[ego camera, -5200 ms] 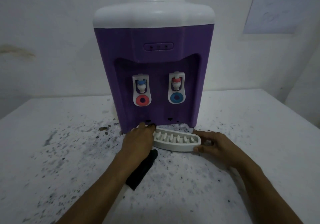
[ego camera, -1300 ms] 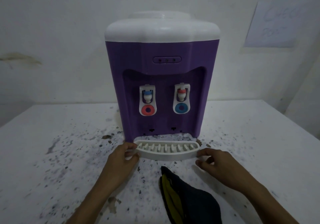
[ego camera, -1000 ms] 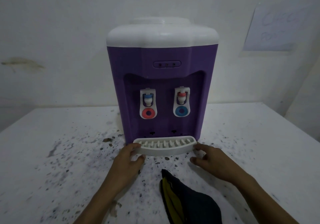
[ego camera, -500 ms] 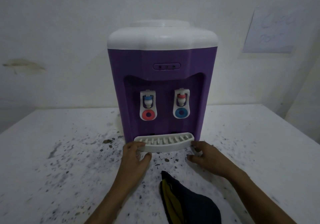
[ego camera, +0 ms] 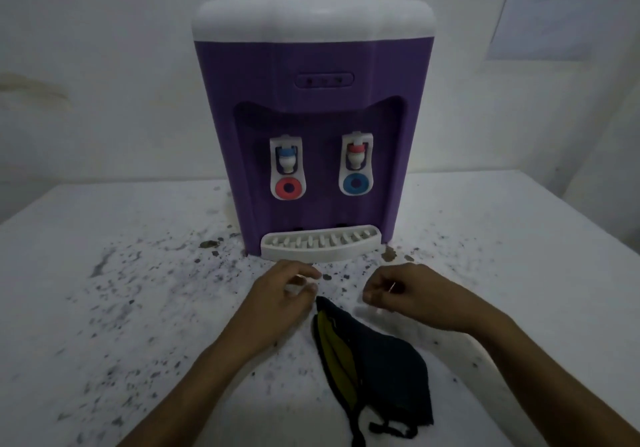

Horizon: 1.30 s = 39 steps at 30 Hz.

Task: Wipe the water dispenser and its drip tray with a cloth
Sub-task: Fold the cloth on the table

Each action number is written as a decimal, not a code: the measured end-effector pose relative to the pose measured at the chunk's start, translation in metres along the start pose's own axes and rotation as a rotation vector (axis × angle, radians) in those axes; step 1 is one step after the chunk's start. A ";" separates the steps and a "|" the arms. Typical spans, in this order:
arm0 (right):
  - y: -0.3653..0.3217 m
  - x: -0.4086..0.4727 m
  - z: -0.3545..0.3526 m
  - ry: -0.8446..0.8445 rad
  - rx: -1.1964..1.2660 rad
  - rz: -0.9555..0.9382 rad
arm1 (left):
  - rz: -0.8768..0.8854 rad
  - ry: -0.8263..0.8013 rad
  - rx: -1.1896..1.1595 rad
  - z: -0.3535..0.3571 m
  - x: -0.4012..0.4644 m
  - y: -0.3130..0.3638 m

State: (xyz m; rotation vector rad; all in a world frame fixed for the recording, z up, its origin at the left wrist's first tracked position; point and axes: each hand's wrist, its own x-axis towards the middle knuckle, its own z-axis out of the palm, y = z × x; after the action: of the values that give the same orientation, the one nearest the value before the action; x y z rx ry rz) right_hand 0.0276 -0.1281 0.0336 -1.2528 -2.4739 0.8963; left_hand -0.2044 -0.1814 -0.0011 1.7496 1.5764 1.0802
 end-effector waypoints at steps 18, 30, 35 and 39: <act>-0.009 -0.040 -0.012 0.008 0.083 -0.168 | 0.355 -0.262 0.288 0.015 -0.008 0.041; -0.032 -0.036 -0.037 0.235 0.422 -0.141 | 0.107 -0.183 -0.174 -0.020 -0.004 0.068; -0.033 -0.039 -0.037 0.141 0.737 -0.069 | -0.032 -0.334 -0.366 -0.025 -0.005 0.067; -0.027 -0.040 -0.041 0.125 0.792 -0.039 | -0.071 -0.427 -0.241 -0.031 -0.001 0.056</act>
State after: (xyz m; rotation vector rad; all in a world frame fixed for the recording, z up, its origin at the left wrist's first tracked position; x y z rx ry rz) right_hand 0.0531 -0.1542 0.0854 -0.9227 -1.7288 1.5153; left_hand -0.1995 -0.1950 0.0613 1.6149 1.1839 0.7612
